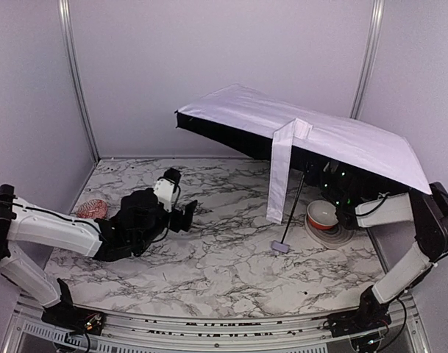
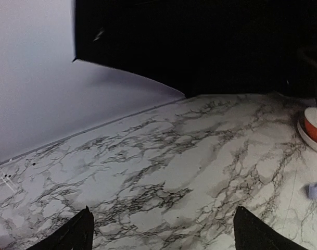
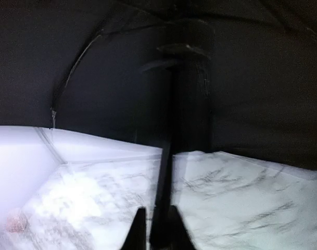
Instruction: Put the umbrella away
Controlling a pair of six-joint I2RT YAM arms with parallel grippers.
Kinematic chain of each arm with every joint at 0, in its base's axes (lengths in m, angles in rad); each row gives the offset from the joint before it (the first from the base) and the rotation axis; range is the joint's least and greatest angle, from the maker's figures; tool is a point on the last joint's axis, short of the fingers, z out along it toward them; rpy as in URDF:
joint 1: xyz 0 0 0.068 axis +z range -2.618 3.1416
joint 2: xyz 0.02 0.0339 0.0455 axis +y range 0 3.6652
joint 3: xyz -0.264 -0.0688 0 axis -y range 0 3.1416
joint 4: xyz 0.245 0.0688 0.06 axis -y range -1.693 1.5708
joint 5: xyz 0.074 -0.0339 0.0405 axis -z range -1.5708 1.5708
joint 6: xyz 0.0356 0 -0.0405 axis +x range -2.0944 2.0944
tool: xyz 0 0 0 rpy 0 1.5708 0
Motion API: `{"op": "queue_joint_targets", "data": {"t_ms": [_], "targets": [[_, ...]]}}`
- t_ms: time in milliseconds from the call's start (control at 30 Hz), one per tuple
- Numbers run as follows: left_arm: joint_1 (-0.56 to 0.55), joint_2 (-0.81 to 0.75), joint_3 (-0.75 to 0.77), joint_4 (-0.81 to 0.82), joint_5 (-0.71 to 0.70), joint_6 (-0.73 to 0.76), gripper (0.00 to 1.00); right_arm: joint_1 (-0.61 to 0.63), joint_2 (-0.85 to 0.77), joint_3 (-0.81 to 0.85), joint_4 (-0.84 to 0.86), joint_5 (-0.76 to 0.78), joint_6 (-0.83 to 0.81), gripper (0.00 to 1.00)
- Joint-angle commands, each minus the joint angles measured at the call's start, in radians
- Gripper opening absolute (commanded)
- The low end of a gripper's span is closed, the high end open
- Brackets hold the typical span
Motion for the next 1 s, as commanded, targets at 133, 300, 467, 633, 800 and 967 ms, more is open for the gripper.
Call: {"op": "queue_joint_targets", "data": {"t_ms": [133, 300, 467, 633, 800, 967], "targets": [[-0.156, 0.265, 0.320, -0.032, 0.382, 0.027, 0.99, 0.128, -0.076, 0.181, -0.391, 0.326, -0.023, 0.00], [-0.157, 0.350, 0.426, -0.031, 0.507, -0.026, 0.99, 0.308, -0.140, 0.297, -0.560, 0.606, 0.076, 0.00], [-0.156, 0.415, 0.458, -0.031, 0.533, -0.050, 0.99, 0.508, -0.143, 0.380, -0.545, 0.840, 0.030, 0.00], [-0.156, 0.455, 0.472, -0.032, 0.528, -0.034, 0.99, 0.636, -0.108, 0.439, -0.512, 0.894, -0.011, 0.00], [-0.150, 0.467, 0.442, -0.030, 0.455, -0.064, 0.96, 0.680, -0.094, 0.464, -0.491, 0.903, -0.040, 0.00], [-0.149, 0.482, 0.450, -0.024, 0.497, -0.077, 0.63, 0.685, -0.091, 0.472, -0.505, 0.866, -0.016, 0.00]]}}
